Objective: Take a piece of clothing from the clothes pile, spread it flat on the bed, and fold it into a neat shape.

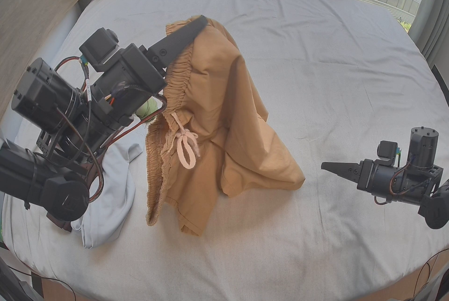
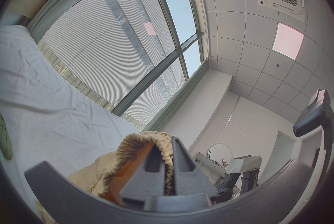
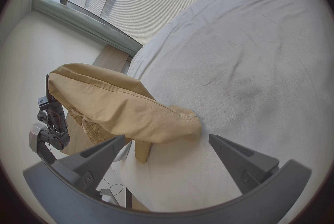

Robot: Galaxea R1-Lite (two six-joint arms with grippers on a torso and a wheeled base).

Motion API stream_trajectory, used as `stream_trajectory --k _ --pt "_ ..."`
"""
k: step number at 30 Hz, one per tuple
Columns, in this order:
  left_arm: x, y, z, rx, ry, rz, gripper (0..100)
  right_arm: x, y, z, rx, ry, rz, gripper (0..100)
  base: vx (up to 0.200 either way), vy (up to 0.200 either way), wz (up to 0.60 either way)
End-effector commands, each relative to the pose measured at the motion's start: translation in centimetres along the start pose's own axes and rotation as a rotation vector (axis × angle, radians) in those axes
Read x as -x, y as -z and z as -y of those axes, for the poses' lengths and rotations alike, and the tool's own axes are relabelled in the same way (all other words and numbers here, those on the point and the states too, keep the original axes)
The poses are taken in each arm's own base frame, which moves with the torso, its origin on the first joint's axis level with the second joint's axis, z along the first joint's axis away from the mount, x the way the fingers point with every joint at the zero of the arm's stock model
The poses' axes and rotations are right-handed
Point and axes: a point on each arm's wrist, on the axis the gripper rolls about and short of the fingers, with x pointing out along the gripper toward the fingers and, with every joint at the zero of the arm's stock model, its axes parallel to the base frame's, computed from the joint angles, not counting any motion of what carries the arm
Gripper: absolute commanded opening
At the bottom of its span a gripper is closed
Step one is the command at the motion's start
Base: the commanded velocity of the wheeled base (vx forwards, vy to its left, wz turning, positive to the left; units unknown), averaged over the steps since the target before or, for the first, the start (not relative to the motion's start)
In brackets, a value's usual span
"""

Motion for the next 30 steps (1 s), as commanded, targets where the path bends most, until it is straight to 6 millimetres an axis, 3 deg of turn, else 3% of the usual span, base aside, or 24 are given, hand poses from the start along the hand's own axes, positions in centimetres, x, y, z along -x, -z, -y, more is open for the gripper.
stream_trajectory --k 1,8,30 --pt "0.1 0.4 -0.1 0.009 -0.007 -0.011 0 -2.3 1.8 1.9 -0.064 0.019 -0.066 100 0.000 0.000 0.00" --pt "0.2 0.4 -0.2 0.009 -0.009 -0.012 0 -4.9 3.2 3.5 -0.136 -0.013 -0.041 100 0.000 0.000 0.00" --pt "0.2 0.5 -0.3 0.010 -0.014 -0.016 0 -7.2 4.7 4.9 -0.230 -0.058 -0.034 100 0.000 0.000 0.00"
